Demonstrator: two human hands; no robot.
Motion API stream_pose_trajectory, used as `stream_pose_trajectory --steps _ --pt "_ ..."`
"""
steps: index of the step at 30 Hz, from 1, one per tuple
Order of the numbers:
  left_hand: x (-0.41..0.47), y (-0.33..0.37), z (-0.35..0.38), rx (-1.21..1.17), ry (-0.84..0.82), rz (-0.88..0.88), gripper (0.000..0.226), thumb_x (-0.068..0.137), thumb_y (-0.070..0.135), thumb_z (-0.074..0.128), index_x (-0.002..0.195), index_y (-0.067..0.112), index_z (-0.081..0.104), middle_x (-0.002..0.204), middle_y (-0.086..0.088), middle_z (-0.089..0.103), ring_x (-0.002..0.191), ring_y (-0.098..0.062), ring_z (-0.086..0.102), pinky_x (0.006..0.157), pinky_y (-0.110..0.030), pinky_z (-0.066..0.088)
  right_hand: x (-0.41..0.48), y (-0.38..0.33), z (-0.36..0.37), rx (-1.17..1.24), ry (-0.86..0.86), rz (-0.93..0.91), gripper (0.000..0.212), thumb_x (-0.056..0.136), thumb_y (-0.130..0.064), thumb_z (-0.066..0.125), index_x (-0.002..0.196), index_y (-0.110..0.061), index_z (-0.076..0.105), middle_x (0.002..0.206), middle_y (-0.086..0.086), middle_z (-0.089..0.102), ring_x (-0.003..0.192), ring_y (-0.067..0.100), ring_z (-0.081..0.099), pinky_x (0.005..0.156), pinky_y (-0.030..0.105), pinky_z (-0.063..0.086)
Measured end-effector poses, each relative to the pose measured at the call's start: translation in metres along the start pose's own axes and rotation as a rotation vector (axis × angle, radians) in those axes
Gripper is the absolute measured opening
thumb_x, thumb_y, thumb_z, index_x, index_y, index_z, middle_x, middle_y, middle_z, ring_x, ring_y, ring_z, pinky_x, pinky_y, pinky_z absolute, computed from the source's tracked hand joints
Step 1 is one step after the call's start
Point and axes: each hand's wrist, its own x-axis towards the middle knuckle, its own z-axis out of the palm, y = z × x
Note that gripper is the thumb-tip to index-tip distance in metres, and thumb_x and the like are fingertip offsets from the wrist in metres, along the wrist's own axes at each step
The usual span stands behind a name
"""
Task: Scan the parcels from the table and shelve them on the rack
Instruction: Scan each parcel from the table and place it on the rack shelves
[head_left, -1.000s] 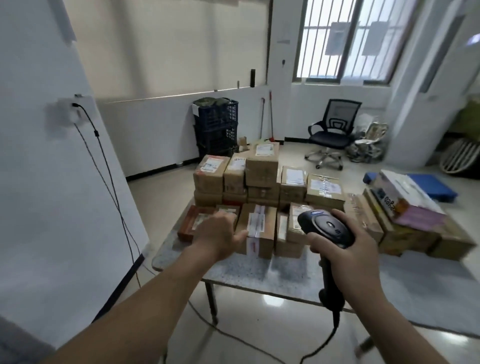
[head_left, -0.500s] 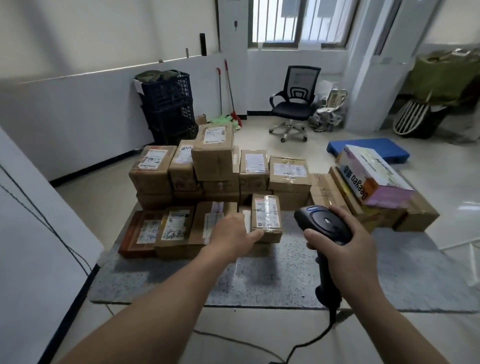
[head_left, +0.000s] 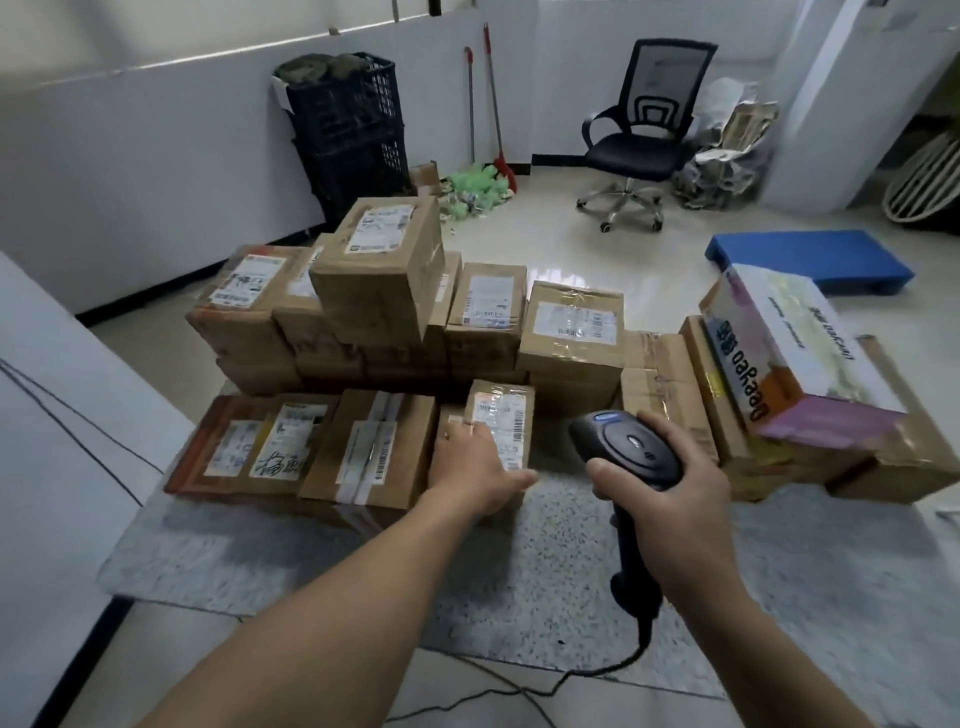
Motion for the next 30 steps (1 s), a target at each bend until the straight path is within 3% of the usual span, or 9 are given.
stream_pose_trajectory --steps 6,12,15,18,21,25,27,30 --pt "0.013 0.005 0.021 0.012 -0.058 -0.088 0.104 0.067 0.071 0.076 0.148 0.024 0.029 0.151 -0.010 0.023 0.132 -0.034 0.039 0.104 -0.050 0.046 0.026 0.016 -0.006 -0.018 -0.043 0.012 0.093 0.052 -0.058 0.078 0.138 -0.028 0.058 0.114 -0.010 0.069 0.101 0.012 0.069 0.084 0.048 0.062" --pt "0.012 -0.006 0.009 -0.034 -0.020 -0.127 0.102 0.073 0.057 0.077 0.149 0.034 0.014 0.137 -0.012 0.033 0.119 -0.030 0.043 0.097 -0.043 0.047 0.040 0.016 -0.002 0.027 -0.123 0.042 0.100 0.048 -0.057 0.079 0.140 -0.023 0.056 0.115 -0.004 0.069 0.099 0.015 0.070 0.084 0.047 0.062" --pt "0.009 -0.014 -0.017 0.001 0.054 -0.129 0.098 0.073 0.057 0.076 0.149 0.033 0.019 0.133 -0.011 0.035 0.117 -0.030 0.045 0.088 -0.037 0.044 0.042 0.010 0.009 0.053 -0.159 0.023 0.099 0.051 -0.051 0.082 0.141 -0.021 0.055 0.116 -0.004 0.067 0.101 0.014 0.069 0.085 0.039 0.062" --pt "0.007 -0.033 -0.041 0.022 0.100 -0.166 0.095 0.071 0.061 0.074 0.147 0.031 0.027 0.135 -0.012 0.036 0.118 -0.031 0.047 0.092 -0.039 0.045 0.041 0.004 0.025 0.077 -0.208 0.014 0.092 0.057 -0.037 0.083 0.142 -0.019 0.054 0.114 -0.004 0.068 0.099 0.015 0.070 0.082 0.037 0.062" --pt "0.000 -0.062 -0.053 0.082 0.078 -0.273 0.099 0.070 0.064 0.077 0.149 0.030 0.029 0.141 -0.013 0.034 0.126 -0.033 0.043 0.100 -0.042 0.043 0.039 0.000 0.041 0.075 -0.255 0.000 0.093 0.057 -0.036 0.083 0.143 -0.018 0.053 0.115 -0.005 0.068 0.100 0.013 0.069 0.082 0.033 0.061" --pt "-0.007 -0.098 -0.052 -0.012 0.071 -0.351 0.107 0.067 0.067 0.081 0.151 0.029 0.027 0.145 -0.014 0.037 0.130 -0.035 0.045 0.106 -0.046 0.045 0.032 0.000 0.058 0.060 -0.284 -0.009 0.102 0.050 -0.054 0.082 0.143 -0.023 0.053 0.115 -0.007 0.069 0.101 0.014 0.070 0.085 0.043 0.062" --pt "-0.006 -0.105 -0.052 -0.080 0.122 -0.339 0.111 0.067 0.063 0.083 0.153 0.025 0.023 0.144 -0.015 0.040 0.130 -0.035 0.046 0.106 -0.047 0.045 0.029 0.002 0.064 0.048 -0.292 -0.004 0.101 0.050 -0.057 0.081 0.142 -0.025 0.054 0.114 -0.005 0.070 0.099 0.019 0.072 0.084 0.051 0.062" --pt "-0.002 -0.111 -0.052 -0.193 0.147 -0.386 0.106 0.066 0.060 0.085 0.148 0.019 0.032 0.140 -0.015 0.046 0.126 -0.035 0.051 0.103 -0.046 0.048 0.027 0.005 0.070 0.042 -0.297 0.003 0.100 0.050 -0.057 0.082 0.141 -0.027 0.054 0.113 -0.003 0.071 0.096 0.022 0.073 0.084 0.055 0.061"
